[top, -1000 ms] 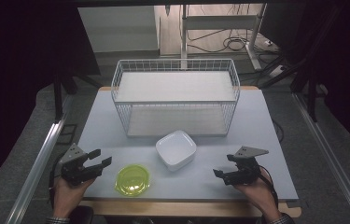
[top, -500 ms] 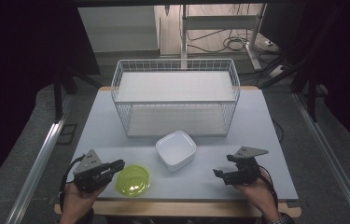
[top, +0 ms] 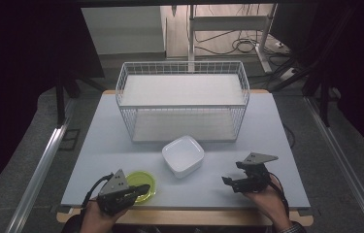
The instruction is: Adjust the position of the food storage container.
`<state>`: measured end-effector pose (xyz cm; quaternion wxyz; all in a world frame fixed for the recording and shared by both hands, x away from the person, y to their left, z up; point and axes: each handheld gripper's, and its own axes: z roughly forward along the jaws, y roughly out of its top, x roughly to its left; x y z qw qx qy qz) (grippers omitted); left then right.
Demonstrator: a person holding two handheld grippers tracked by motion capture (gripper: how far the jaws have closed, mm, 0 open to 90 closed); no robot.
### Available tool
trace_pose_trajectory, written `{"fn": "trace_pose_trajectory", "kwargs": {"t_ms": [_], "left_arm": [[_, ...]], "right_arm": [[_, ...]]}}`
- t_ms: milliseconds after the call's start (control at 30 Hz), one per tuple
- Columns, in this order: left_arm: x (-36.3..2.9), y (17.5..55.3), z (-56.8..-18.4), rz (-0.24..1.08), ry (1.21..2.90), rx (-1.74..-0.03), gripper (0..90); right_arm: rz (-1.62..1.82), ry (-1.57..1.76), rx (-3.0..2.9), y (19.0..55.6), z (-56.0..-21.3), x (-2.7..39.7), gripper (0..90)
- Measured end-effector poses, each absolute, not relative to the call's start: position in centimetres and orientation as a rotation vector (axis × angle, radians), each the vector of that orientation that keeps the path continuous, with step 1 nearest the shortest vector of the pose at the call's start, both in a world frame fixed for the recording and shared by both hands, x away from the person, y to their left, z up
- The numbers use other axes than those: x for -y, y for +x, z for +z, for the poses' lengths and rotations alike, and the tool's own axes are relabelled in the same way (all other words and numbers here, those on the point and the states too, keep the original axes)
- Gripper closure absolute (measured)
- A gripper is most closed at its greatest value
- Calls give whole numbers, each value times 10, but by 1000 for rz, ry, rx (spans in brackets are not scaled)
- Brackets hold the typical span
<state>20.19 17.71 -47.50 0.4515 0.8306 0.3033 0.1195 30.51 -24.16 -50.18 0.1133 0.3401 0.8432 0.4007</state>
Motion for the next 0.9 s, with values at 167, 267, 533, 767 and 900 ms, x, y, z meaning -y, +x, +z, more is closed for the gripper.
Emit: {"fn": "trace_pose_trajectory", "kwargs": {"t_ms": [167,267,533,767,900], "left_arm": [[-169,197,-486,235,2067,-754,899],[-169,194,-490,215,2067,-763,899],[-166,192,-499,188,2092,-788,899],[-168,195,-503,215,2097,-829,899],[-176,202,-506,215,2087,-877,899]], "right_arm": [[1168,998,-2475,305,-503,241,182],[1156,997,-2480,305,-503,241,182],[1134,977,-2491,305,-504,239,183],[1141,961,-2487,304,-504,239,184],[1137,953,-2489,304,-504,238,185]]}}
